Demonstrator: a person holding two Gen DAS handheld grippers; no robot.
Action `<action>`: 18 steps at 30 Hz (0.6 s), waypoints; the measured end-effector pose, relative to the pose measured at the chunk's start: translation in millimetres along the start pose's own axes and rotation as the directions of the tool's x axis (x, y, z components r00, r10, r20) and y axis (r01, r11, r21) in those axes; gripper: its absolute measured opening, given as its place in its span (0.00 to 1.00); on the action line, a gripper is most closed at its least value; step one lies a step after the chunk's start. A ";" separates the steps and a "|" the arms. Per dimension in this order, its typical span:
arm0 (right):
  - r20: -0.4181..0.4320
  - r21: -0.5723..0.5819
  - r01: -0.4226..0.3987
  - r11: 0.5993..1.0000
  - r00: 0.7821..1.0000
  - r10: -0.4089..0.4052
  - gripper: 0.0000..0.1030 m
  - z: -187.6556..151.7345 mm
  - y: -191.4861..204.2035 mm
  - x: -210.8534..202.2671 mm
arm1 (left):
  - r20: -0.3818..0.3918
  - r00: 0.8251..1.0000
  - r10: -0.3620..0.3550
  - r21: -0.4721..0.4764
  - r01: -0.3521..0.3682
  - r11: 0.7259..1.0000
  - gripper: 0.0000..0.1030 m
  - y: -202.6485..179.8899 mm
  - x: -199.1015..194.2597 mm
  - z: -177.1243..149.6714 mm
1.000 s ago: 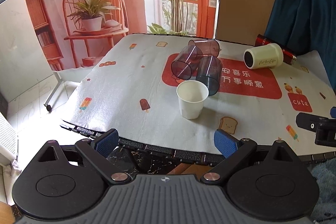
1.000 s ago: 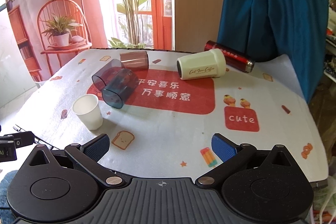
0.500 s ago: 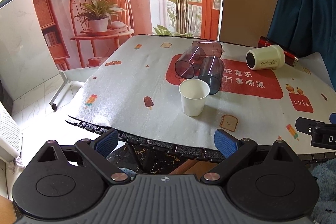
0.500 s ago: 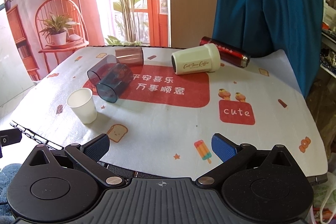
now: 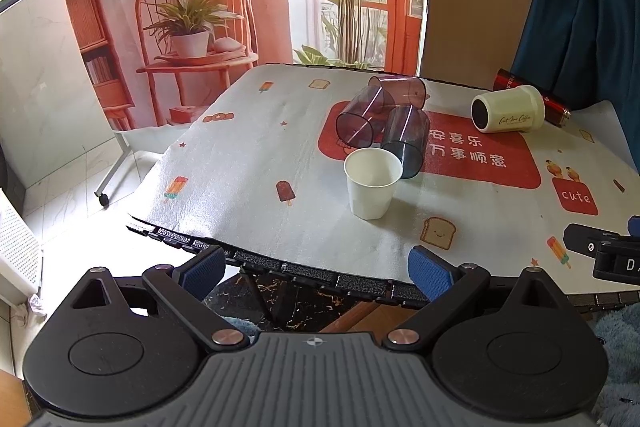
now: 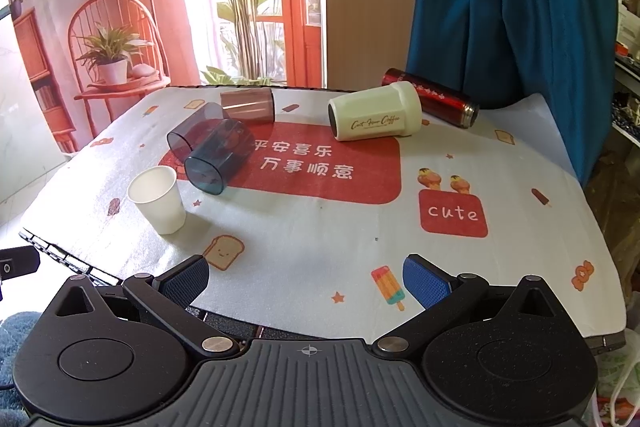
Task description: Flip cup upright
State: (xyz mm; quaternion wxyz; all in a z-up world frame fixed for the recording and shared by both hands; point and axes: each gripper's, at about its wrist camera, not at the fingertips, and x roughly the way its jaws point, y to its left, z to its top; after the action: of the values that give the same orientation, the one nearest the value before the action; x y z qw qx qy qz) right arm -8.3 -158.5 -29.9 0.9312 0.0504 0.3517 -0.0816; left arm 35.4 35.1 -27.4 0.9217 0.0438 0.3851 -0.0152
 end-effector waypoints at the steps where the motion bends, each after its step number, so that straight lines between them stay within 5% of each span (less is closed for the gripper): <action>1: 0.001 -0.001 0.000 1.000 1.000 0.000 1.00 0.2 0.2 -0.2 | 0.001 1.000 0.000 -0.001 0.000 1.000 0.96 0.6 0.0 -0.4; 18: 0.009 -0.009 0.004 1.000 1.000 -0.004 1.00 2.5 0.2 -2.4 | 0.002 1.000 0.003 -0.015 -0.003 1.000 0.96 5.1 0.0 0.1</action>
State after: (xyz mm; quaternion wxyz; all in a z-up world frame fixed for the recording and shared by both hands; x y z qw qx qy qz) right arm -8.5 -158.4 -26.4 0.9328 0.0450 0.3480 -0.0821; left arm 35.9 40.2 -27.0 0.9224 0.0373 0.3843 -0.0108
